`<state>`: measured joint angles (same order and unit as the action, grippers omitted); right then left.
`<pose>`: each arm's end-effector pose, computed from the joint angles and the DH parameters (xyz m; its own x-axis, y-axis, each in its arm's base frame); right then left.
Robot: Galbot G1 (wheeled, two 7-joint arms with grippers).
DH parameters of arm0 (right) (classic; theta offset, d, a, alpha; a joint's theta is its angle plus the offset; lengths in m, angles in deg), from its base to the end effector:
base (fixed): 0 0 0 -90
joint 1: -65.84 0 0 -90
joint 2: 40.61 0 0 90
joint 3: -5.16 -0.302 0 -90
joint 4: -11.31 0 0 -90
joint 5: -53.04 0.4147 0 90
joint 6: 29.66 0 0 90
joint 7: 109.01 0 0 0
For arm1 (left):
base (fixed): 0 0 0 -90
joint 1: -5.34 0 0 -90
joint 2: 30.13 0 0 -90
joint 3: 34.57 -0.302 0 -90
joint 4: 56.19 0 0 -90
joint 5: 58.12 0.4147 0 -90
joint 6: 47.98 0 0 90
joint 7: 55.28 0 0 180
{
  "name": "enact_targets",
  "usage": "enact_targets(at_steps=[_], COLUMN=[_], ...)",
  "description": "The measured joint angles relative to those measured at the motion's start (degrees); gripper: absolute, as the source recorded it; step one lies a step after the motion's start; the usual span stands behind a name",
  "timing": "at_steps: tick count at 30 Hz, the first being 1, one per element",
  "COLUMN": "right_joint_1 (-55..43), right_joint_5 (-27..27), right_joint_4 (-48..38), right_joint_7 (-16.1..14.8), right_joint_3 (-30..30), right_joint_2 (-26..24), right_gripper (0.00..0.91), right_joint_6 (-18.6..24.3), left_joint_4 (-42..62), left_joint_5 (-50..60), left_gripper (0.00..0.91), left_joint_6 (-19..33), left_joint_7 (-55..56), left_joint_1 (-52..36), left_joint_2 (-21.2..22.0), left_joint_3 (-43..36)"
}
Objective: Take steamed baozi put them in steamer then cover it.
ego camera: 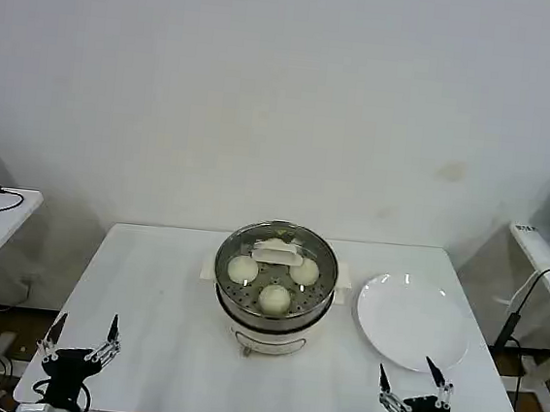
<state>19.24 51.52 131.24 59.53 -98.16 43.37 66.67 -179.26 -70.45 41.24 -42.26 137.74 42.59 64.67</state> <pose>0.1951 -0.0923 -0.3027 -0.9863 -0.0736 0.1475 -0.1070 0.9666 -0.2329 0.2157 0.0758 -0.2724 -0.9732 -0.1923 0.1263 -0.1729 0.9734 0.1500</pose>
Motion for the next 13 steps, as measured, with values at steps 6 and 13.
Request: enact_targets(at_steps=[6,13], right_joint_1=[0.3,0.3], right_joint_5=[0.7,1.2], right_joint_4=[0.5,1.1], right_joint_7=[0.3,0.8], right_joint_3=[0.9,1.8], right_joint_2=[-0.4,-0.9], right_gripper=[0.907,0.907], right_joint_6=[-1.0,-2.6], left_joint_4=[0.1,0.1], left_joint_5=[-0.1,-0.1], left_gripper=[0.907,0.907], left_joint_6=[-0.3,-0.3], left_joint_7=[-0.4,-0.7], left_joint_1=[1.0,1.9], left_joint_2=[0.3,0.7], left_joint_3=[-0.3,-0.3])
